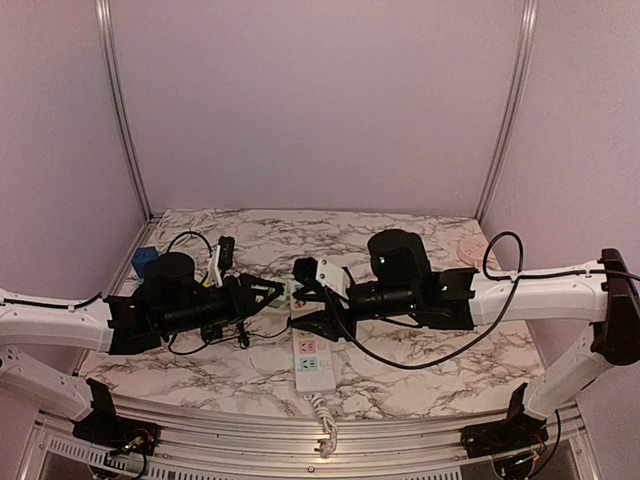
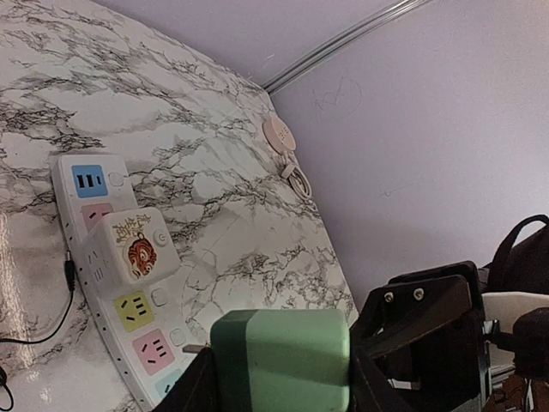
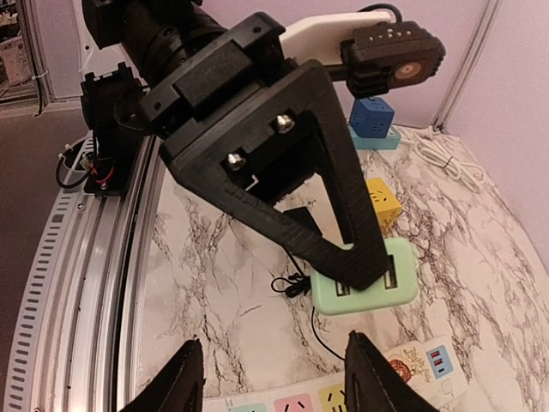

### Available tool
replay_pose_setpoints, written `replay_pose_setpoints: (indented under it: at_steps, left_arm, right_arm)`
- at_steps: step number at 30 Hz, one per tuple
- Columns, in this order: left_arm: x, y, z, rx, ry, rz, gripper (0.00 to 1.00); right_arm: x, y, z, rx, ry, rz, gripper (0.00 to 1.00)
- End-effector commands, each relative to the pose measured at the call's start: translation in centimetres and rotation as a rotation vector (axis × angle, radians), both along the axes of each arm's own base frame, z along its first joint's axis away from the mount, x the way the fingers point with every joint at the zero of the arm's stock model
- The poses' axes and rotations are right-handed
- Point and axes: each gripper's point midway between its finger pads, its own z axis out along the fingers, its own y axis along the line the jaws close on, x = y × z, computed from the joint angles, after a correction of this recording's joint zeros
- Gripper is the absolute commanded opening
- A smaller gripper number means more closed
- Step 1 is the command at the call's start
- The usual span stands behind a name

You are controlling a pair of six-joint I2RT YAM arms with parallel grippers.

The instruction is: Insert the plug

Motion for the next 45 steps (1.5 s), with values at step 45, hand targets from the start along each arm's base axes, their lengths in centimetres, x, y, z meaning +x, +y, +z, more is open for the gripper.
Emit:
replay_pose_setpoints:
  at_steps: [45]
  left_arm:
    - [-2.2, -2.6, 1.8, -0.110, -0.009, -0.087, 0.26]
  right_arm:
    - [1.0, 1.5, 0.6, -0.002, -0.165, -0.012, 0.37]
